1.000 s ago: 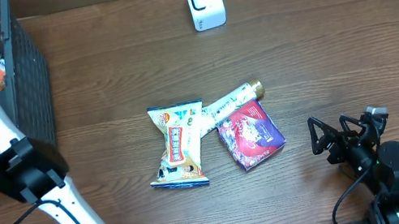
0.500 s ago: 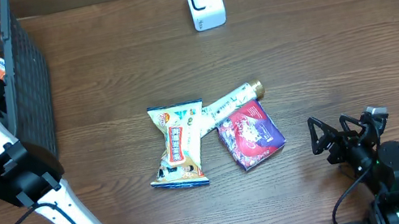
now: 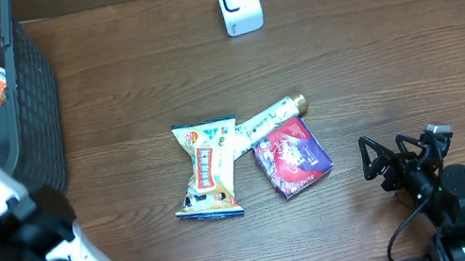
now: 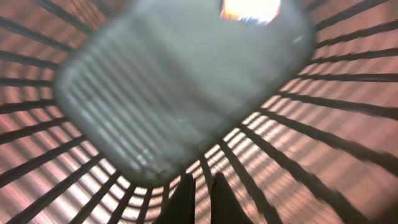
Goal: Scan the item barcode
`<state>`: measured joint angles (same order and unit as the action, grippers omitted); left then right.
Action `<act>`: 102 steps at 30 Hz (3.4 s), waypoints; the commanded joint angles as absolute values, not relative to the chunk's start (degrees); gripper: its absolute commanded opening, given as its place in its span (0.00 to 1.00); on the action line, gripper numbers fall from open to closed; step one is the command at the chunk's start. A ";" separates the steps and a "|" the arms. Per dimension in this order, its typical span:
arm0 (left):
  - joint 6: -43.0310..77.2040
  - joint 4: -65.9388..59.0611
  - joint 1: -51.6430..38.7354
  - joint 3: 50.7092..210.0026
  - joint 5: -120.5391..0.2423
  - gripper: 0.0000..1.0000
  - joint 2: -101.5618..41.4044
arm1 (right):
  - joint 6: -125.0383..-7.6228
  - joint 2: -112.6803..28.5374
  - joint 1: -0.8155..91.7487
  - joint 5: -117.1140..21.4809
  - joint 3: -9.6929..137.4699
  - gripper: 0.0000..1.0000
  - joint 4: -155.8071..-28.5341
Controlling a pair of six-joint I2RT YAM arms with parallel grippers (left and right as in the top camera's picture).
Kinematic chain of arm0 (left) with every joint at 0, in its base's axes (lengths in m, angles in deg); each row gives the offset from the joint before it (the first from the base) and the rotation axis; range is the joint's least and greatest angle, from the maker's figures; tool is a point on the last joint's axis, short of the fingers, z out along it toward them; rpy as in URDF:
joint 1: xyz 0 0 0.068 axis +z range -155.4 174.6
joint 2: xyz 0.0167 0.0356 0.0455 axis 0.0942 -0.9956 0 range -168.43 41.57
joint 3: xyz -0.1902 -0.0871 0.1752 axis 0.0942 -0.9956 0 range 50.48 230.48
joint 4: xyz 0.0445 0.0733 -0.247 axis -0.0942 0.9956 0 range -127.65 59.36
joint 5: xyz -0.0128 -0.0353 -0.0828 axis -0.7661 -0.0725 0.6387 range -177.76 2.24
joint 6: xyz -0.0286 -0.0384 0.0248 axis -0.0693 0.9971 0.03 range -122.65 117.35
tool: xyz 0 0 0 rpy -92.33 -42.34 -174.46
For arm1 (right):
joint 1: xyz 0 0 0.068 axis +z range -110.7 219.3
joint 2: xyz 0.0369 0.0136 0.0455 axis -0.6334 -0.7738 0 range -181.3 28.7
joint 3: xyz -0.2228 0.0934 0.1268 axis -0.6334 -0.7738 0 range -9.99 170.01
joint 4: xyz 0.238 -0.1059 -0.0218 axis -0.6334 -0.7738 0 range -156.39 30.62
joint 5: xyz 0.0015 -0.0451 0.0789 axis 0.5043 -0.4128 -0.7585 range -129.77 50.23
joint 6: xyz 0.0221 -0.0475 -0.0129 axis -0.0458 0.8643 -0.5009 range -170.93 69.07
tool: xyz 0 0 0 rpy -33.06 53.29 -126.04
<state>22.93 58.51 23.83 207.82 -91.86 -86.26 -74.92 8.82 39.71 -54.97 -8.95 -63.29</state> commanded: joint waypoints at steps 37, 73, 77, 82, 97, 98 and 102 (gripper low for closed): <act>24.09 20.57 25.45 163.45 -108.69 0.04 -56.32 | -74.96 9.00 39.95 -54.89 -9.52 1.00 -62.92; 33.84 53.60 26.78 163.40 -106.35 0.04 -66.66 | -74.96 9.00 39.95 -54.89 -9.52 1.00 -62.92; 34.04 56.46 27.63 163.40 -106.38 0.04 -66.66 | -74.96 9.00 39.95 -54.89 -9.52 1.00 -62.92; 35.00 59.19 28.75 163.40 -106.31 0.04 -66.63 | -74.96 9.00 39.95 -54.89 -9.52 1.00 -62.92; 30.08 59.19 28.92 162.20 -100.19 0.04 -60.80 | -74.96 9.00 39.95 -54.89 -9.52 1.00 -62.92; 30.08 59.19 28.92 161.76 -100.19 0.04 -59.68 | -74.96 9.00 39.95 -54.89 -9.52 1.00 -62.92; 30.19 59.19 28.92 158.11 -100.39 0.04 -54.44 | -74.96 9.00 39.95 -54.89 -9.52 1.00 -62.92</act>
<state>31.09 58.82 28.51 160.32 -100.54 -60.14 -74.92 8.82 39.73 -54.95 -8.95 -63.31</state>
